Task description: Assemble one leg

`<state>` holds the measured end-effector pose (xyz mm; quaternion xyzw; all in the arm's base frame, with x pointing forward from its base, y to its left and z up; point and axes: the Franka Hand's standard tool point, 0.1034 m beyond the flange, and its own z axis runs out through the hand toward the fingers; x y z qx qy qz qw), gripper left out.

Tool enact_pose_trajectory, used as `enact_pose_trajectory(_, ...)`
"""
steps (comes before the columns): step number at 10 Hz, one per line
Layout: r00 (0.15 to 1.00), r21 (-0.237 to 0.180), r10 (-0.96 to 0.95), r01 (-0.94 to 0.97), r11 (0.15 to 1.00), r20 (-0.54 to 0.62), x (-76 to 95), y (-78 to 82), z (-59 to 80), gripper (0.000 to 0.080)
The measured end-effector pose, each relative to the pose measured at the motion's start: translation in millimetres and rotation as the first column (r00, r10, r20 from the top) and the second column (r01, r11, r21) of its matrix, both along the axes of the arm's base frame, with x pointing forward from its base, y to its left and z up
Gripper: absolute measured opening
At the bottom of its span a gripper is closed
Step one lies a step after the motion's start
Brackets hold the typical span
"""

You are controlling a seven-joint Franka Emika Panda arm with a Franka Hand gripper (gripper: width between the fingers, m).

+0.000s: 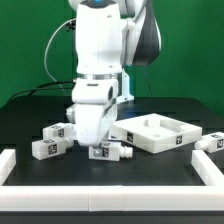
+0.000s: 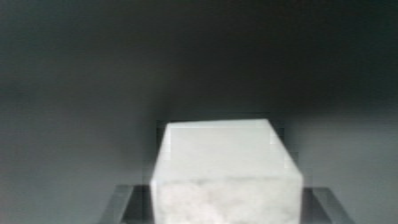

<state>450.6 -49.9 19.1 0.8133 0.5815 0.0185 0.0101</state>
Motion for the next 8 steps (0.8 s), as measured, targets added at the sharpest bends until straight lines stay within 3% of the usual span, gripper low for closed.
enact_pose_trajectory(1,0.998,-0.006,-0.053,0.053,0.999,-0.018,-26.1,-9.8,7.9,0.0283)
enact_pose_trajectory(2,0.991,-0.009,-0.128,0.128,0.992,-0.043,-39.6,-16.5,10.7,0.0283)
enact_pose_trajectory(5,0.986,-0.011,-0.156,0.156,0.988,-0.060,-42.4,-16.5,9.1,0.0284)
enact_pose_trajectory(8,0.943,-0.022,-0.316,0.315,0.949,-0.103,-57.9,-10.2,-9.4,0.0284)
